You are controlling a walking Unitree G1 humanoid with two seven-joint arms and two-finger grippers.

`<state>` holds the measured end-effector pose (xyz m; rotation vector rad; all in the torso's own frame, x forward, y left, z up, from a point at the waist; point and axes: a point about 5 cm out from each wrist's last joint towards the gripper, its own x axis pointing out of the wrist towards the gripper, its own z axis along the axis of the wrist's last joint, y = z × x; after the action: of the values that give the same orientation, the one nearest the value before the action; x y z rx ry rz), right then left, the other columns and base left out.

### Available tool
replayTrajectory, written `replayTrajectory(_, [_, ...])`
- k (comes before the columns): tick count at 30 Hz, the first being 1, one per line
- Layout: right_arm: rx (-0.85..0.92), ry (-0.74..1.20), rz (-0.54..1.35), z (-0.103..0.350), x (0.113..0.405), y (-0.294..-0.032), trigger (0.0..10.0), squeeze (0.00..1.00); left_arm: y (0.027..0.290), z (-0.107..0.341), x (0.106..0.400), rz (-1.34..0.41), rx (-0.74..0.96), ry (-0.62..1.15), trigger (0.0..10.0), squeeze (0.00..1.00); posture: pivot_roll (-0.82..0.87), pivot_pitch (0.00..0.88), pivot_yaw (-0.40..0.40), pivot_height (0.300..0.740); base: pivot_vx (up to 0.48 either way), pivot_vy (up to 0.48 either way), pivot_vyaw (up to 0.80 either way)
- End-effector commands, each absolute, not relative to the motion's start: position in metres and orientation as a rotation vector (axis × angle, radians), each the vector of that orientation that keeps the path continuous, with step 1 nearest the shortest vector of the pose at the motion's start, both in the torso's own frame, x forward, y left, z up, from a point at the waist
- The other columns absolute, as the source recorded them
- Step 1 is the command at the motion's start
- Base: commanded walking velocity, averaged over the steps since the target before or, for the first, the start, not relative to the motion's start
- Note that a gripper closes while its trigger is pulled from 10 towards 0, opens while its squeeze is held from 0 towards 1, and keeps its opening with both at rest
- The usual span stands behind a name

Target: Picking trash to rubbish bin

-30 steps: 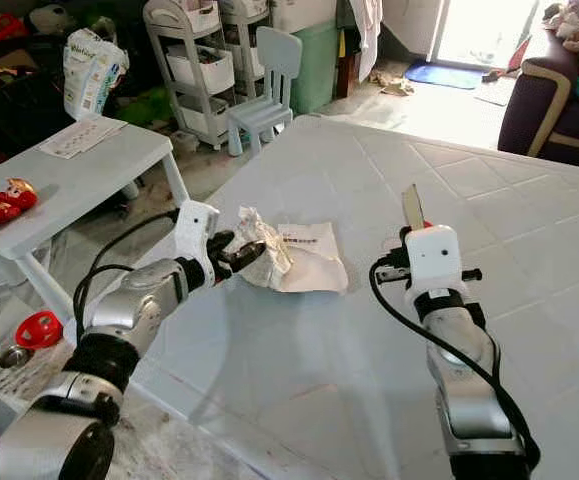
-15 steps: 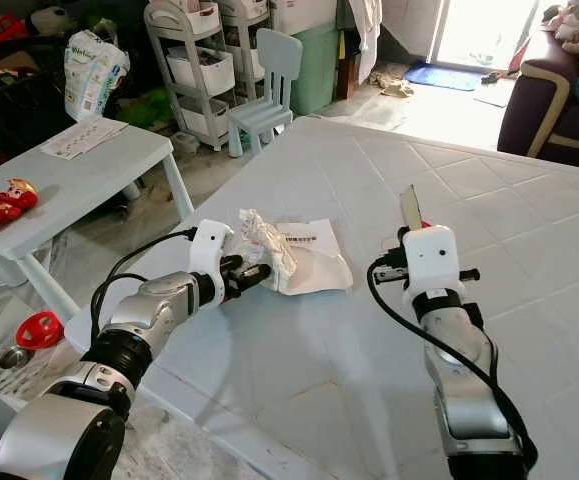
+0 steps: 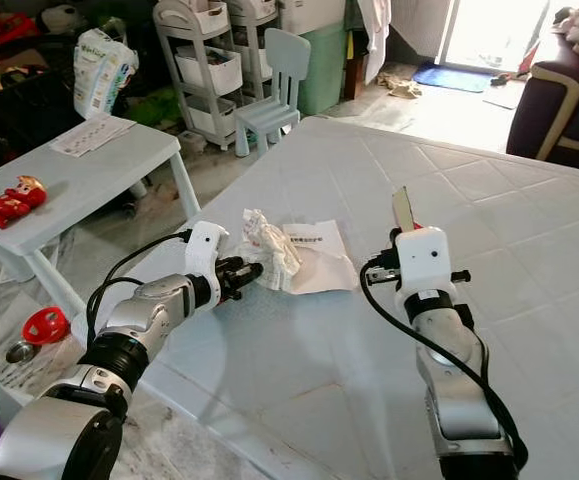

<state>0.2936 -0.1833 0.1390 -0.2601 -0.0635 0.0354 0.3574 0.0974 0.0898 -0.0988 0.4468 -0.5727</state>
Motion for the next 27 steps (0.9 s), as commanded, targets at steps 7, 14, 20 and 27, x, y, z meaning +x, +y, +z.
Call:
replayTrajectory(7, [-0.264, -0.072, 0.044, 0.141, 0.296, -0.180, 10.0, 0.00, 0.106, 0.089, 0.358, -0.563, -0.096, 0.443, 0.0, 0.00, -0.03, 0.000, 0.049, 0.740, 0.000, 0.000, 0.00])
replayTrajectory(14, [-0.261, -0.073, 0.048, 0.141, 0.296, -0.179, 10.0, 0.00, 0.110, 0.093, 0.358, -0.542, -0.100, 0.393, 0.0, 0.00, -0.03, 0.000, 0.052, 0.740, 0.000, 0.000, 0.00])
replayTrajectory(20, [-0.256, -0.073, 0.043, 0.140, 0.296, -0.178, 10.0, 0.00, 0.109, 0.104, 0.355, -0.559, -0.110, 0.283, 0.0, 0.00, -0.03, 0.000, 0.055, 0.740, 0.000, 0.000, 0.00])
replayTrajectory(27, [-0.253, -0.072, 0.043, 0.140, 0.298, -0.179, 10.0, 0.00, 0.123, 0.121, 0.342, -0.465, -0.100, 0.053, 0.0, 0.00, -0.02, 0.000, 0.047, 0.740, 0.000, 0.000, 0.00])
